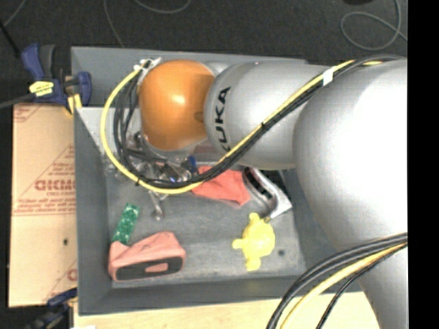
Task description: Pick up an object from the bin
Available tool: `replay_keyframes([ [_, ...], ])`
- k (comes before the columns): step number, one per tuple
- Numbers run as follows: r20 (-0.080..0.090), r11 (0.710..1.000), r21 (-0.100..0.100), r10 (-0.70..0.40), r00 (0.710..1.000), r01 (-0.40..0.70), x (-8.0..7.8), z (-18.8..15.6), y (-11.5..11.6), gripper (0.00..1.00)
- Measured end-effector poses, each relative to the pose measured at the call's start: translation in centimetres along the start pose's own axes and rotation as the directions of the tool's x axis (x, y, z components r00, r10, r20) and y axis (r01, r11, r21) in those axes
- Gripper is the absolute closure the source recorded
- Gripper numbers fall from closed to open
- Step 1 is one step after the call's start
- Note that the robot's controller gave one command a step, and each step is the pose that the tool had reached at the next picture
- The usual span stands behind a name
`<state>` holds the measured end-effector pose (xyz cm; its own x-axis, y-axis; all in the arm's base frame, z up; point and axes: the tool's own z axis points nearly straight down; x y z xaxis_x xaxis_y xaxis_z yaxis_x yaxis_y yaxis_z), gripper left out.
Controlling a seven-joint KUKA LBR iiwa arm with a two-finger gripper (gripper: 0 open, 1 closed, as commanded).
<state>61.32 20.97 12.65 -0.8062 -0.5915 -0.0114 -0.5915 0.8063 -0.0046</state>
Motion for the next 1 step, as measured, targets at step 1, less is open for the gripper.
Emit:
replay_keyframes([
  [1, -0.007, 0.969, -0.008, -0.247, 0.969, 0.247, 0.72, 5.59, 1.3, 0.0],
])
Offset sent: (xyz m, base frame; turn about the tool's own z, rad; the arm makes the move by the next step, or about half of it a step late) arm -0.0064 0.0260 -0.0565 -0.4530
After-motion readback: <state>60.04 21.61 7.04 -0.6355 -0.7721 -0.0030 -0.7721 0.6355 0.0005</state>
